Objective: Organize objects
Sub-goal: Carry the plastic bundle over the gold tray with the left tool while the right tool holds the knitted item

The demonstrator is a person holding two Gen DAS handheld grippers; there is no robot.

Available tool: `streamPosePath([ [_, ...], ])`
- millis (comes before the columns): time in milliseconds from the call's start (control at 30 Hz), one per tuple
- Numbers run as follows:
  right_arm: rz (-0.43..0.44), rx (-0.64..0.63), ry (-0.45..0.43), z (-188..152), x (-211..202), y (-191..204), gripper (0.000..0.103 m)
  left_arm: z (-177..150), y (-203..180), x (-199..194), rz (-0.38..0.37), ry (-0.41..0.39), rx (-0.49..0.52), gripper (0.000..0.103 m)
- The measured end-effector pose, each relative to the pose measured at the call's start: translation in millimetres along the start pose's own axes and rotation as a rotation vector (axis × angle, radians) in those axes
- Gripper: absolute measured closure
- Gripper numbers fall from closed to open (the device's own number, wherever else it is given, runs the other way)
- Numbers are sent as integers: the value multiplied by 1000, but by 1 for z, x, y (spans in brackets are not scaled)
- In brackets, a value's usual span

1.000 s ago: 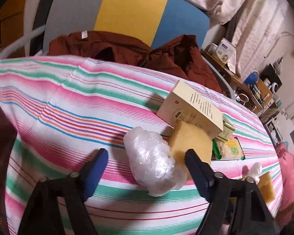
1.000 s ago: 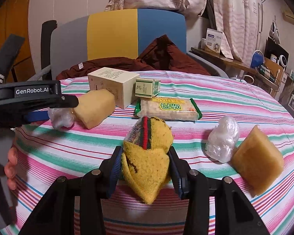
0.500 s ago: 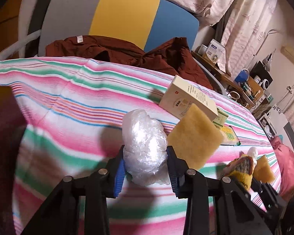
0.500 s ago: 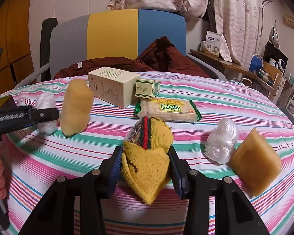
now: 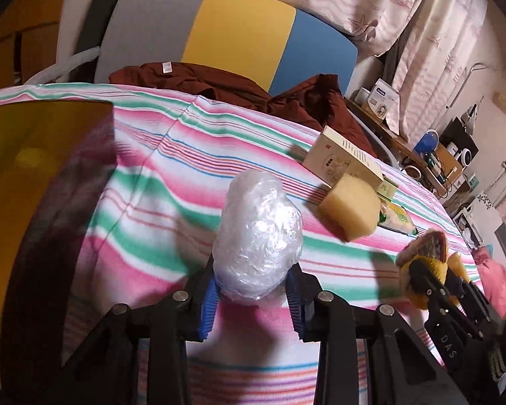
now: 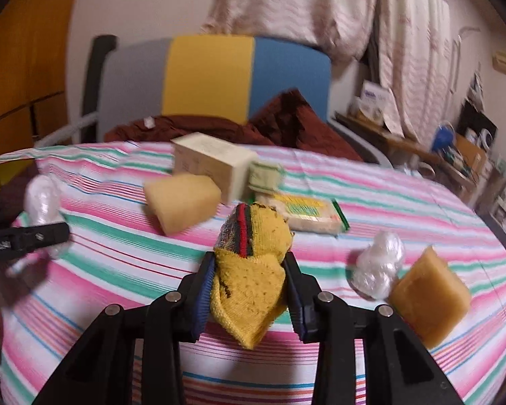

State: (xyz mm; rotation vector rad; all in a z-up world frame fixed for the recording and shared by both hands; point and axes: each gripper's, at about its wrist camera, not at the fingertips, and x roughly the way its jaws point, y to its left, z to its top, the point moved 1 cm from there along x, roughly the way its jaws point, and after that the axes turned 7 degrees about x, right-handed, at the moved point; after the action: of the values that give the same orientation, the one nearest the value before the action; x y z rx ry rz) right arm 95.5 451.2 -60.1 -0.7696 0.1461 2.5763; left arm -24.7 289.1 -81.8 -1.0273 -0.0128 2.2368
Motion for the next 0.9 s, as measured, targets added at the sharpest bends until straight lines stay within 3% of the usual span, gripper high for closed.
streamPosePath([
  [167,12,-68,-8,0,0,15,65,-11,-8,-15,-10,5,30,68],
  [433,10,-60,0,1,1,15,65,-30,-17,-53,-29,-19,117,68],
  [667,-4,-80,1,-1,0,18,65,-28,-3,-86,-36,-49,82,68],
  [900,-15,-94,2,-1,1,20,65,-15,34,-123,-12,-110,5,68],
])
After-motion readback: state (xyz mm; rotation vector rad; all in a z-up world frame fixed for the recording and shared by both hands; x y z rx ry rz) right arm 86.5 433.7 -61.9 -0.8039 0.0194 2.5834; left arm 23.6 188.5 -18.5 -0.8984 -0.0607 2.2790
